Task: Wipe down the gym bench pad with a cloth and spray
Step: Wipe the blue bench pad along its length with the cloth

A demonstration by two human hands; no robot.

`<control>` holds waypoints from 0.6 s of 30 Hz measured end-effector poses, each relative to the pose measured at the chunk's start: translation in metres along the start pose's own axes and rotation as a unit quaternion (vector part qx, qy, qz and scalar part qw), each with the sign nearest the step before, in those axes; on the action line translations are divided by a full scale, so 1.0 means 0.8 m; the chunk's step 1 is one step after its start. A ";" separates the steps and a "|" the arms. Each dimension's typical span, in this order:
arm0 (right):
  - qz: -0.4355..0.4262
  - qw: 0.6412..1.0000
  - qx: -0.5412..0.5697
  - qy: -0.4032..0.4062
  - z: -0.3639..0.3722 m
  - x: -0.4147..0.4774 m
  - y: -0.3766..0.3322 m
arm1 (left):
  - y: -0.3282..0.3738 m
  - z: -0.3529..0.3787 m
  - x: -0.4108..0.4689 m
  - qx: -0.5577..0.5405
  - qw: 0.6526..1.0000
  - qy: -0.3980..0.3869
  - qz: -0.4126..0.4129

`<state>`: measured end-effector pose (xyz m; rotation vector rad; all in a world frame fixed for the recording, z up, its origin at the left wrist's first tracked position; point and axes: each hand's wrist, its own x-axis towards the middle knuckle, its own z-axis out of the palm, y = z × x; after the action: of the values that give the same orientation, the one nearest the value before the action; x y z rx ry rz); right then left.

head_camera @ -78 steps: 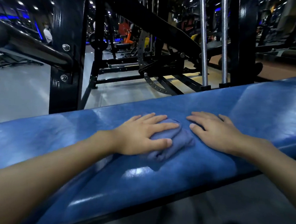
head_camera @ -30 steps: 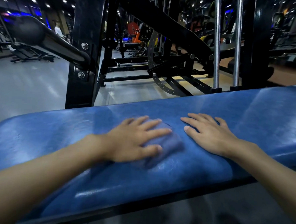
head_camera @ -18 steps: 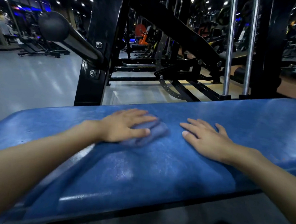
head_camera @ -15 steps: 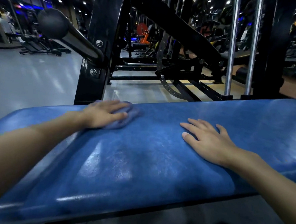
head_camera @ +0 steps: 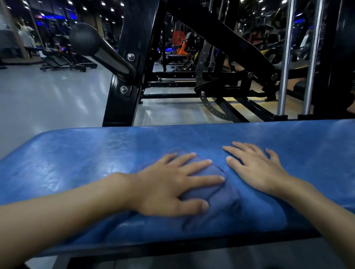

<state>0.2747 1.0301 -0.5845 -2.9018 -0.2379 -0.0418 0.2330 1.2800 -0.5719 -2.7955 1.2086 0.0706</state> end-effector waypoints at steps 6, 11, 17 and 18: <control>0.018 1.000 0.021 0.000 -0.007 0.001 -0.003 | -0.025 0.000 0.000 -0.053 0.999 0.002 0.001; -0.014 0.999 0.046 0.005 -0.004 0.001 -0.039 | -0.128 0.012 0.006 -0.080 0.992 0.037 -0.089; -0.038 0.999 0.001 -0.022 0.012 -0.004 -0.061 | -0.256 0.018 -0.020 -0.092 0.944 0.069 -0.309; -0.037 0.999 -0.001 -0.020 0.012 -0.004 -0.061 | -0.263 0.019 -0.021 -0.089 0.935 0.071 -0.335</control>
<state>0.2640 1.0784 -0.5828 -2.8981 -0.3522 0.0043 0.3747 1.4368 -0.5710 -3.2488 0.2102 -0.0784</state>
